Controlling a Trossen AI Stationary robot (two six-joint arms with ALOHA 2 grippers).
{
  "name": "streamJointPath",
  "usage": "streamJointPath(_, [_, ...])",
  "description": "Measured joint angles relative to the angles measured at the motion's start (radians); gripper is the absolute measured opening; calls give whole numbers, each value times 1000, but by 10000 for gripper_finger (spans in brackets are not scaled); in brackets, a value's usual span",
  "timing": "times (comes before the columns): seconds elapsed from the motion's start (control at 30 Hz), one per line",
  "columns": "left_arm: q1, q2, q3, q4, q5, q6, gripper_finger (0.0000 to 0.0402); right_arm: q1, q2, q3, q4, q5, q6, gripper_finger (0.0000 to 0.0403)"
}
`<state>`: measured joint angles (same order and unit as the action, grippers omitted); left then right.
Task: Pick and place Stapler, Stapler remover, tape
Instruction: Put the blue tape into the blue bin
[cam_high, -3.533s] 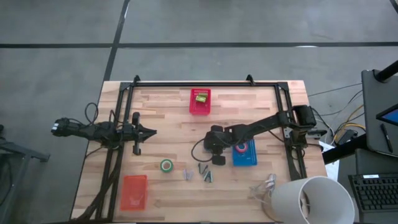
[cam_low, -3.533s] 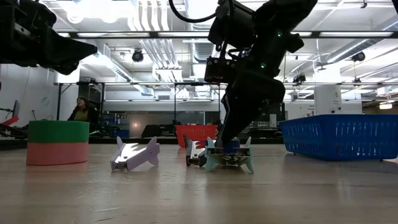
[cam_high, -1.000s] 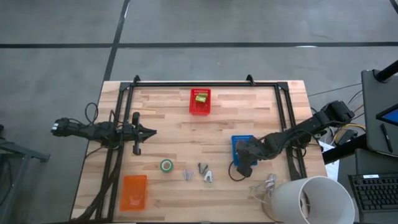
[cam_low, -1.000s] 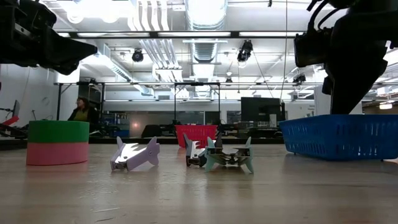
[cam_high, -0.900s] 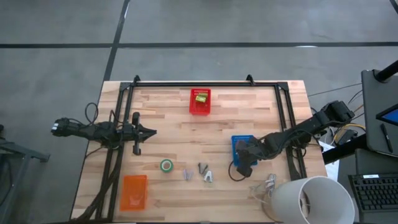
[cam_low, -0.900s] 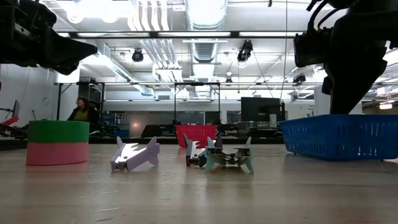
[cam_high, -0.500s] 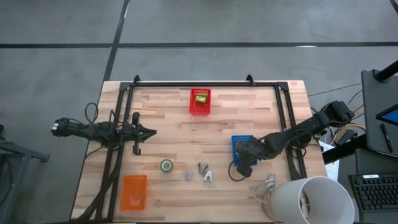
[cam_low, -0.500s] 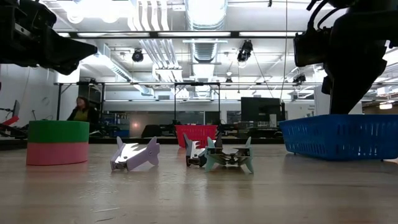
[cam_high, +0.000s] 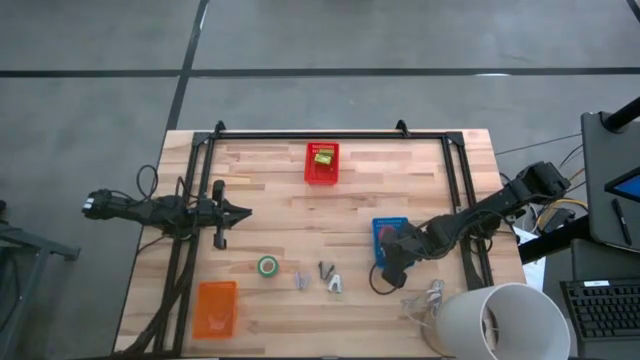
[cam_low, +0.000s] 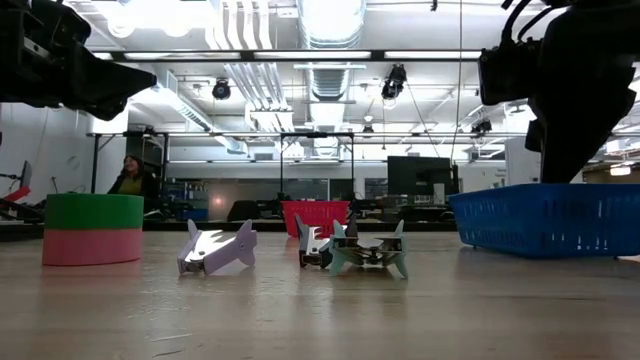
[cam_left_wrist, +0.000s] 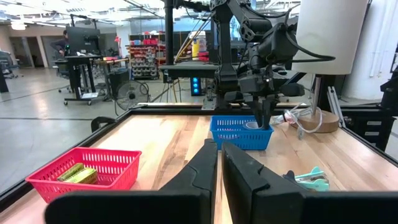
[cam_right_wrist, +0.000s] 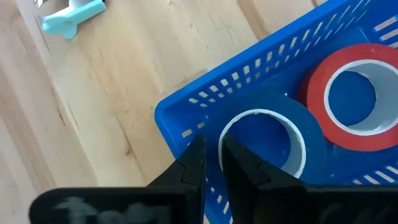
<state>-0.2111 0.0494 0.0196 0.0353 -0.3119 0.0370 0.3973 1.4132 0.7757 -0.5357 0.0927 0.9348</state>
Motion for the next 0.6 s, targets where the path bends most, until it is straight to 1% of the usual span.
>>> streamJointPath(0.3, [0, 0, 0, 0, 0, 0, 26, 0, 0, 0, 0, -7, 7, 35])
streamJointPath(0.6, [0, 0, 0, 0, 0, 0, 26, 0, 0, 0, 0, -15, 9, 69])
